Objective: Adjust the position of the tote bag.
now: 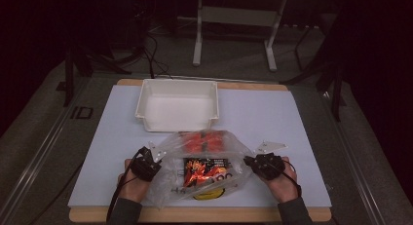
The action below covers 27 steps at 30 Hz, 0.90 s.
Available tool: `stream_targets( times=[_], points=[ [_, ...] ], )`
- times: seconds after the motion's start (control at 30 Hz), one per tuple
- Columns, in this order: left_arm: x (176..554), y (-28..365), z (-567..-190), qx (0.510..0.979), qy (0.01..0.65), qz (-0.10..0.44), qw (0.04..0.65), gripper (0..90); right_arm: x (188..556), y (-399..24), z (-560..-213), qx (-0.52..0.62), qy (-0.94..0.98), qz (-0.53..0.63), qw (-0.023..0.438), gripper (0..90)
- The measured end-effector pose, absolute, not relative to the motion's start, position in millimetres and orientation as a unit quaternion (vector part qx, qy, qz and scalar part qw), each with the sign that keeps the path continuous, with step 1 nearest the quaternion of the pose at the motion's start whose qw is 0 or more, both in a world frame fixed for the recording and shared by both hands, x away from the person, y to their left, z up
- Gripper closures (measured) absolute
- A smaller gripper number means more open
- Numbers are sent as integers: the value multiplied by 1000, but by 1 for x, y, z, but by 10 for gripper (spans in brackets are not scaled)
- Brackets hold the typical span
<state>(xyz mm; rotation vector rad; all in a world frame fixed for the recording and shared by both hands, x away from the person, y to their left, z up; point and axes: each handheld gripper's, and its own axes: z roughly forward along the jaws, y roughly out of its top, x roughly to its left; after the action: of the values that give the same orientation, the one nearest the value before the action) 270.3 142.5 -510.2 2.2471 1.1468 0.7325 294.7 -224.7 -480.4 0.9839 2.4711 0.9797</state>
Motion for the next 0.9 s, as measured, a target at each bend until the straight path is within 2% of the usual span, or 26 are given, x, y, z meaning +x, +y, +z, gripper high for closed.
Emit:
stream_targets(
  times=[0.07,0.17,0.3,0.4,0.53,0.6,0.7,0.9],
  points=[
    [267,143,-508,830,406,260,279,831,293,-227,-477,340,857,355,153,767],
    [265,145,-505,828,404,264,285,809,289,-233,-467,328,850,382,155,668],
    [266,148,-504,823,412,264,287,808,282,-244,-451,317,840,410,164,598],
    [265,147,-504,822,410,261,296,807,279,-251,-438,317,827,432,171,596],
    [264,142,-501,823,405,259,302,783,275,-247,-422,300,819,462,161,653],
    [263,141,-499,823,401,255,310,732,273,-237,-416,285,820,474,149,703],
    [258,138,-492,831,382,244,323,633,270,-215,-410,260,827,481,133,726],
    [244,137,-470,829,365,244,347,567,264,-171,-416,217,854,458,117,735]
  ],
)
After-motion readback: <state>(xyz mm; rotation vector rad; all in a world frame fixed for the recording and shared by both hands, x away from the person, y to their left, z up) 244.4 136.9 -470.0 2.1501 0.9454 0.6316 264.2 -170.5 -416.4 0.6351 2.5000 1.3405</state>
